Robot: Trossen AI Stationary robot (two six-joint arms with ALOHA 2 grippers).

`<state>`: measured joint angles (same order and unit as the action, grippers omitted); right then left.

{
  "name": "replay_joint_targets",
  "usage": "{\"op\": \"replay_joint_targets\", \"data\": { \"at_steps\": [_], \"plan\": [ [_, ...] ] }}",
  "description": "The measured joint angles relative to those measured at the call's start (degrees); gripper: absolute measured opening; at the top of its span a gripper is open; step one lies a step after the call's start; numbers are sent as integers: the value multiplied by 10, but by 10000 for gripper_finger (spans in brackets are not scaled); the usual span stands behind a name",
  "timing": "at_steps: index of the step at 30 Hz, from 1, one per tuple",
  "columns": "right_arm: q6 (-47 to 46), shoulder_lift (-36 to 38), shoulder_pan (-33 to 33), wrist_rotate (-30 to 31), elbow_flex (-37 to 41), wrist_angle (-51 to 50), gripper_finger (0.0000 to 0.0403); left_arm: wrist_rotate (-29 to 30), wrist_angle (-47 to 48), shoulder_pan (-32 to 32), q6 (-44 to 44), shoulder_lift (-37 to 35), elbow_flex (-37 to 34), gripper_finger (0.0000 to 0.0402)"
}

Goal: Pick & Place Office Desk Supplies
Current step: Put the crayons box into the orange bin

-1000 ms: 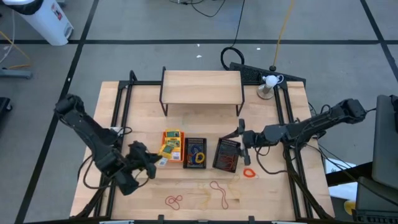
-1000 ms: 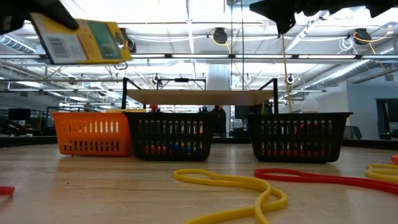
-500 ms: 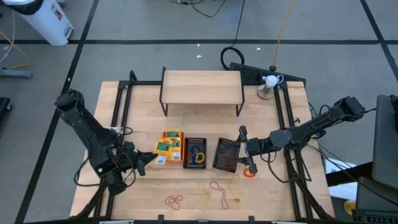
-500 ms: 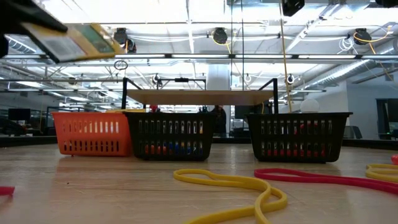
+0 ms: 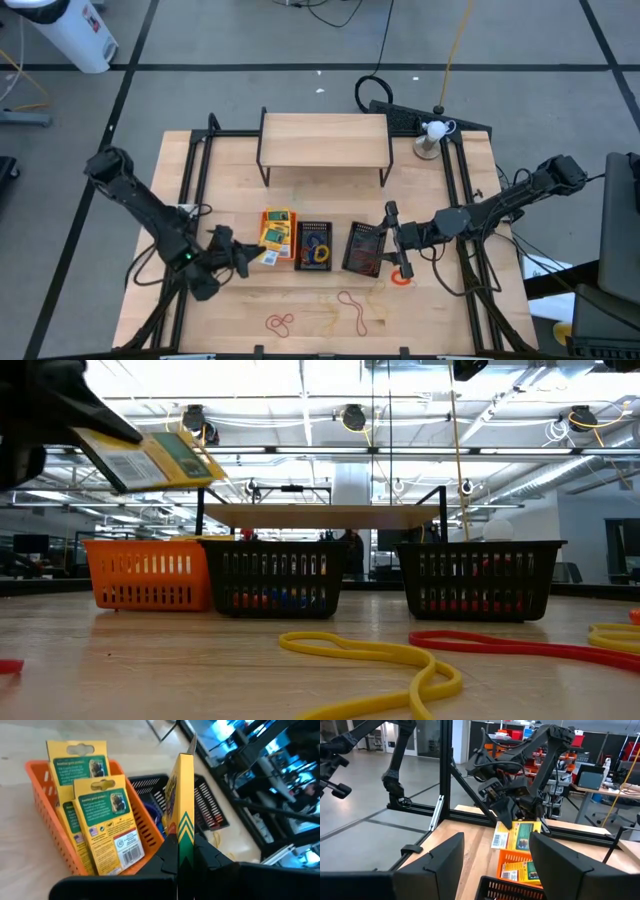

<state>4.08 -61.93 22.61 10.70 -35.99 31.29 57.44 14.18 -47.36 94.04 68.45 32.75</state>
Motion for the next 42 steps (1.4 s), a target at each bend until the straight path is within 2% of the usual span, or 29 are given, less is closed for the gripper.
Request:
{"op": "replay_joint_targets", "data": {
  "at_steps": [10, 17, 26, 34, 42],
  "plan": [
    [1, 0, 0, -2, 0, 0, 212, -114, -17, 103, -49, 0, 0, 0],
    [1, 0, 0, -2, 0, 0, 212, -184, -17, 144, -59, 0, 0, 10],
    [2, 0, 0, -2, 0, -1, 210, -253, -39, 164, -106, 0, 0, 101],
    [3, 0, 0, -3, 0, -3, 210, -259, -35, 193, -147, 0, 0, 191],
    [1, 0, 0, -3, 0, -3, 210, -274, -12, 227, -157, 0, 0, 233]
  ]
}}
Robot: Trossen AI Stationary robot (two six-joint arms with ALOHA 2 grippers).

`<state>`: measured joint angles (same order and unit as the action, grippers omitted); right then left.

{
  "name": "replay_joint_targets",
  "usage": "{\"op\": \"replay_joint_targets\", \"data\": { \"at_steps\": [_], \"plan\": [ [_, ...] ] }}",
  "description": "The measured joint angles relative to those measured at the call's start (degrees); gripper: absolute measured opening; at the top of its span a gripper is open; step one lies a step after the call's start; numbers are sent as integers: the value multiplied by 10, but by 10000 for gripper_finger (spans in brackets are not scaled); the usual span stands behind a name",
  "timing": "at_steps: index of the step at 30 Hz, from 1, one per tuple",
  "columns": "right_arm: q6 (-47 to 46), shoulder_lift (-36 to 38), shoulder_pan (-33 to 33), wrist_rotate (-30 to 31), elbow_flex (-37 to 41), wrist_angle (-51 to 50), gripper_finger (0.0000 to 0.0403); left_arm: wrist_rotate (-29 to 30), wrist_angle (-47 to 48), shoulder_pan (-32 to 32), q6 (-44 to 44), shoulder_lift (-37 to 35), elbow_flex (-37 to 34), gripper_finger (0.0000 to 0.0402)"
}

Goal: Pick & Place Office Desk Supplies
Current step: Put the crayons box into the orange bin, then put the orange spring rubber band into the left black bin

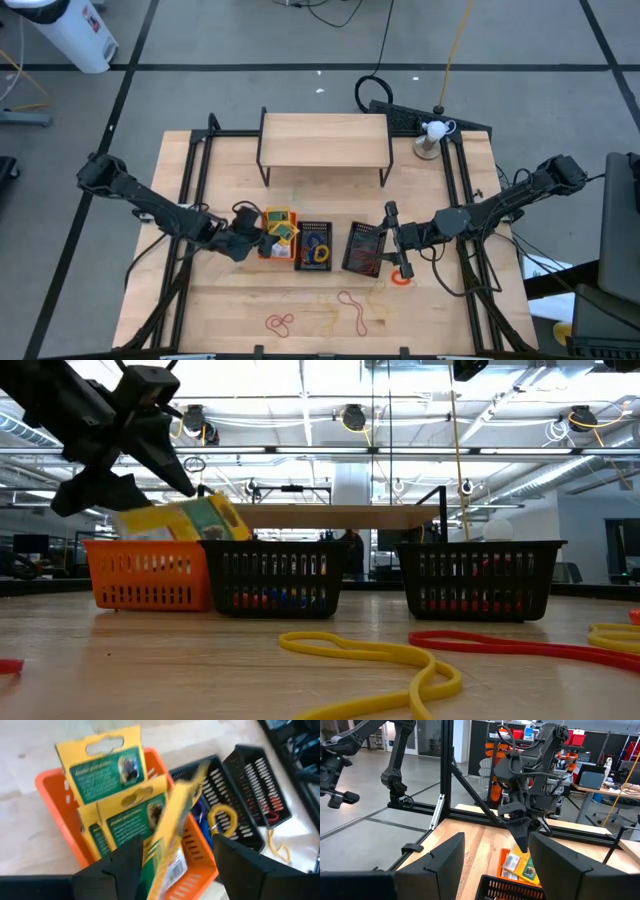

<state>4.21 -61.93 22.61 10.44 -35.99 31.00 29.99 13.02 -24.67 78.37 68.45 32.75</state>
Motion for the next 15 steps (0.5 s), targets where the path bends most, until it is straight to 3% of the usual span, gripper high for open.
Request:
{"op": "replay_joint_targets", "data": {
  "at_steps": [8, 15],
  "plan": [
    [10, 0, 0, 0, 0, 0, 210, -56, 25, 3, 7, 0, 0, 237],
    [17, 0, 0, 0, 0, 0, 210, -22, 33, 18, -76, 0, 0, 237]
  ]
}}
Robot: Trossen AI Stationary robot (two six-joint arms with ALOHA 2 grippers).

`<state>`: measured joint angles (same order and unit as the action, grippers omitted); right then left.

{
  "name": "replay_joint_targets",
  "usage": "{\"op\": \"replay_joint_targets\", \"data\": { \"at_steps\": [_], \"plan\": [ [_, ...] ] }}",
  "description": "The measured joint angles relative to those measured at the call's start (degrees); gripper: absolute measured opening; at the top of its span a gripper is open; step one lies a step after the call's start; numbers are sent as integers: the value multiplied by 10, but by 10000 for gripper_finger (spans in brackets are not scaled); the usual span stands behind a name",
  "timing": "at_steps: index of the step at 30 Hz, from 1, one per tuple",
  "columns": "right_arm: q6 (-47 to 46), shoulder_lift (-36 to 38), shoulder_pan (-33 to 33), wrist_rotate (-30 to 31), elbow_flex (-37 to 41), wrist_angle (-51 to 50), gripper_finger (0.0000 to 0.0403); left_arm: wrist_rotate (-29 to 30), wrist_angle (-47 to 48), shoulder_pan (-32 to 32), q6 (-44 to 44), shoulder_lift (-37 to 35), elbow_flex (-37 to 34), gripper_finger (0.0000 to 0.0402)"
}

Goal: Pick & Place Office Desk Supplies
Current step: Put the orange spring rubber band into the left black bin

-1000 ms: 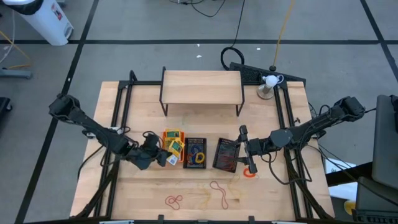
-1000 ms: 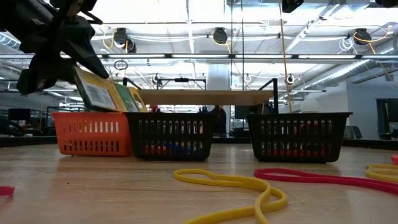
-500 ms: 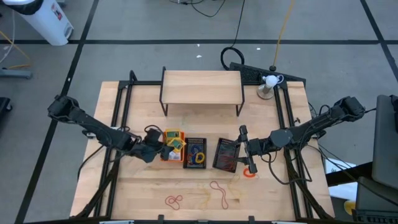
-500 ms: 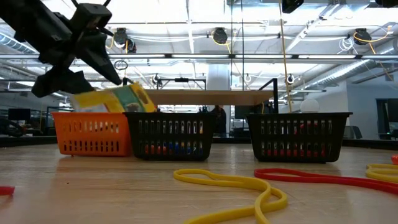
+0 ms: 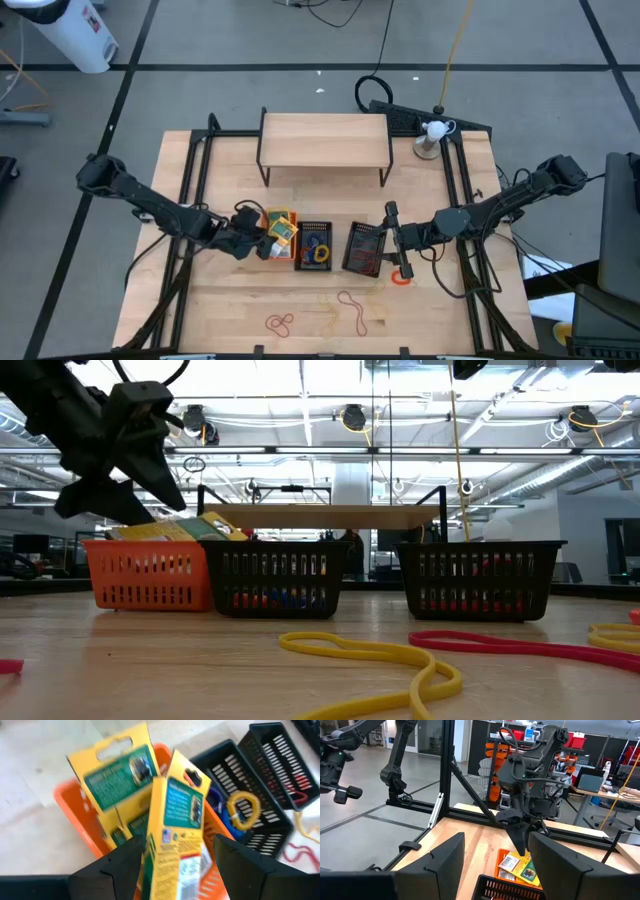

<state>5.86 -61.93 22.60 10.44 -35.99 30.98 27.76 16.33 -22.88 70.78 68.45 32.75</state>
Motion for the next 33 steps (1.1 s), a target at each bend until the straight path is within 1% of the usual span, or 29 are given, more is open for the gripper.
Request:
{"op": "replay_joint_targets", "data": {
  "at_steps": [5, 9, 12, 16, 17, 19, 21, 23, 25, 26, 27, 29, 31, 32, 33],
  "plan": [
    [14, 0, 0, 0, 0, 0, 210, -1, 29, 24, -62, -24, 0, 237],
    [55, 0, 0, 3, 0, 0, 210, 1, 95, 44, -98, -53, 0, 237],
    [105, 0, 0, 21, 0, 3, 210, 24, 162, 59, -134, -83, 0, 237],
    [156, -1, -5, 46, 0, 0, 210, 94, 221, 80, -185, -118, 0, 237],
    [161, -4, -10, 46, 0, 1, 210, 114, 221, 84, -199, -128, 0, 237],
    [162, -7, -18, 45, 0, -2, 210, 148, 193, 90, -233, -146, 0, 237],
    [160, -13, -27, 46, 0, 1, 210, 154, 142, 97, -303, -163, 0, 237],
    [153, -20, -34, 45, 0, 0, 210, 148, 61, 98, -396, -176, 0, 237],
    [138, -27, -42, 45, 0, 1, 210, 111, -42, 97, -504, -187, 0, 237],
    [128, -31, -47, 45, 0, 4, 210, 78, -96, 96, -558, -190, 0, 237],
    [117, -34, -52, 45, 0, 5, 210, 33, -151, 95, -608, -192, 0, 237],
    [93, -38, -60, 45, 0, 4, 210, -66, -227, 91, -683, -191, 0, 237],
    [76, -40, -67, 45, 0, 5, 210, -155, -268, 87, -716, -185, 0, 237],
    [69, -41, -69, 45, 0, 5, 210, -182, -283, 85, -718, -176, 0, 237],
    [63, -42, -70, 45, 0, 5, 210, -196, -291, 84, -715, -166, 0, 237]
  ]
}}
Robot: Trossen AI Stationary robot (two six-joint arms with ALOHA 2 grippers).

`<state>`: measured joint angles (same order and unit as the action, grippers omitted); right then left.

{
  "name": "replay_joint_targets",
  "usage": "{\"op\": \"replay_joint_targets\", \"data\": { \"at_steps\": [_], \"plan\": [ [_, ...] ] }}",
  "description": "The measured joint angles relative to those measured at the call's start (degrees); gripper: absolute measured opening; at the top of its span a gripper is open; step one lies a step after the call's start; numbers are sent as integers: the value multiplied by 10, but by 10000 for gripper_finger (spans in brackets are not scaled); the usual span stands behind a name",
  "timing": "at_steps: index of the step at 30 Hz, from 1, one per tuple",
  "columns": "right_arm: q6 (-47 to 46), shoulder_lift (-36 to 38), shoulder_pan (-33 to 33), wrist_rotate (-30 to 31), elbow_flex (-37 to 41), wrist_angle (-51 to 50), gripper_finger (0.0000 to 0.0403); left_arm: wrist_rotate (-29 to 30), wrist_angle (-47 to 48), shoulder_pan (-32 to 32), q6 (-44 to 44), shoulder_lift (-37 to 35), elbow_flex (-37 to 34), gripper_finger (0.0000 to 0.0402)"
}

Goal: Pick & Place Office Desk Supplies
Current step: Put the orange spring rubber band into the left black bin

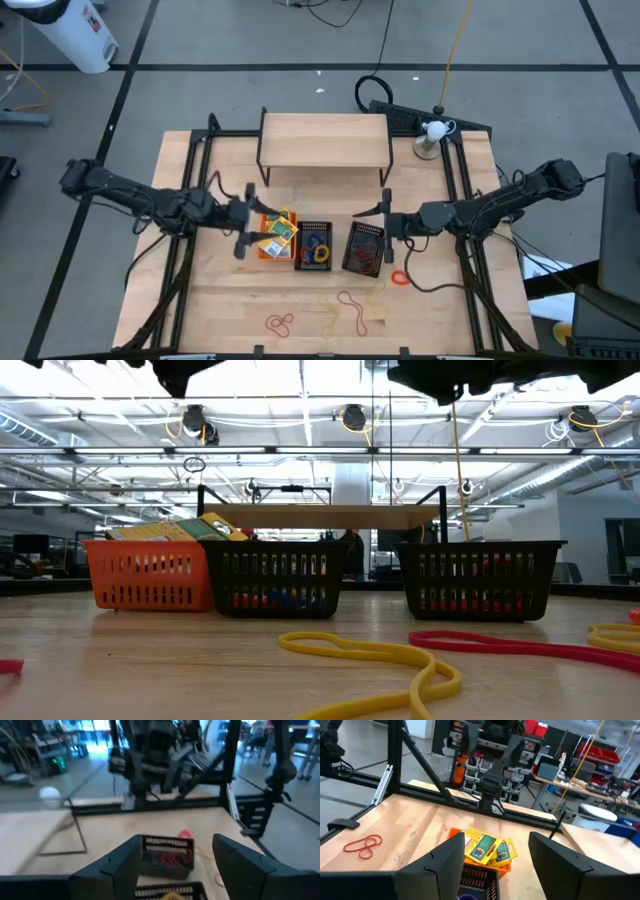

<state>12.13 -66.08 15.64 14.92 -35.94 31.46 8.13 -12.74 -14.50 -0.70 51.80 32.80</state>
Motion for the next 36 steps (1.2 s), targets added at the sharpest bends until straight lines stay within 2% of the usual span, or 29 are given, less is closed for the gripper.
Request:
{"op": "replay_joint_targets", "data": {
  "at_steps": [4, 9, 11, 16, 21, 25, 29, 36],
  "plan": [
    [-13, 0, 1, 0, 0, 0, 210, 16, -6, -21, 18, 40, 1, 237],
    [-60, 29, 8, 8, -1, -53, 210, 86, -2, -51, 2, 89, 36, 237],
    [-96, 61, 16, 35, -3, -133, 210, 90, 17, -59, -9, 103, 56, 237],
    [-263, 135, 47, 73, -87, -449, 210, 91, 49, -70, -6, 121, 92, 237],
    [-428, 122, 106, 71, -199, -718, 210, 118, 53, -73, 4, 128, 95, 237],
    [-549, 87, 135, 11, -228, -842, 210, 125, 53, -73, 30, 127, 96, 237],
    [-621, 38, 154, -24, -200, -878, 210, 125, 52, -74, 46, 127, 96, 237],
    [-625, -42, 160, -78, -121, -747, 210, 130, 52, -73, 42, 127, 96, 237]
  ]
}}
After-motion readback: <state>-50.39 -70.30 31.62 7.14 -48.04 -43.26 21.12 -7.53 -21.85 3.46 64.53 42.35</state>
